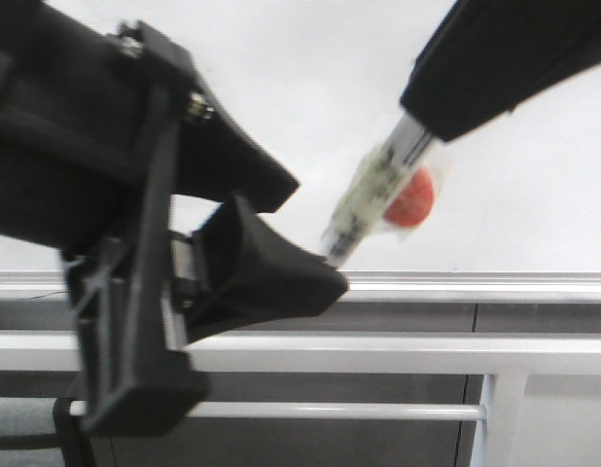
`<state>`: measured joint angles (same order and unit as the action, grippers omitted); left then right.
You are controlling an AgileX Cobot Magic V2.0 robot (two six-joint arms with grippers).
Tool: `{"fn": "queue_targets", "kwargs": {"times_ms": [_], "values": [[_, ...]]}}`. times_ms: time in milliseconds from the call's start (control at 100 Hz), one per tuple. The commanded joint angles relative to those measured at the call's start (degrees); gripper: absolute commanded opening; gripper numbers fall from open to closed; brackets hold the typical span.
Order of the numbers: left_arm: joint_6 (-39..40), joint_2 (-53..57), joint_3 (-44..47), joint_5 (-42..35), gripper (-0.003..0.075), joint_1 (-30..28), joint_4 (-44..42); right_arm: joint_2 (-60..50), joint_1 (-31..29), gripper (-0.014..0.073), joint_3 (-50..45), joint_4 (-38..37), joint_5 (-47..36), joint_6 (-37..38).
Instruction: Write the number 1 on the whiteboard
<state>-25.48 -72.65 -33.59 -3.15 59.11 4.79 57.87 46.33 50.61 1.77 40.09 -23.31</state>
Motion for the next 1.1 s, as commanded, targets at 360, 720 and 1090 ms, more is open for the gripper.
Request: {"fn": "queue_targets", "kwargs": {"times_ms": [360, 720, 1090], "values": [[1.10, 19.12, 6.34, -4.01, 0.0043, 0.11, 10.98, -20.21, 0.09, -0.0063, -4.21, -4.13, -3.63, 9.01], [1.10, 26.41, 9.13, -8.82, -0.0020, 0.11, 16.16, -36.70, -0.67, -0.0063, -14.29, -6.63, -6.83, 19.63], [1.10, 25.45, 9.13, -11.66, -0.0020, 0.11, 16.80, -39.87, -1.75, -0.0064, -22.43, -6.76, -20.10, 27.59]]}}
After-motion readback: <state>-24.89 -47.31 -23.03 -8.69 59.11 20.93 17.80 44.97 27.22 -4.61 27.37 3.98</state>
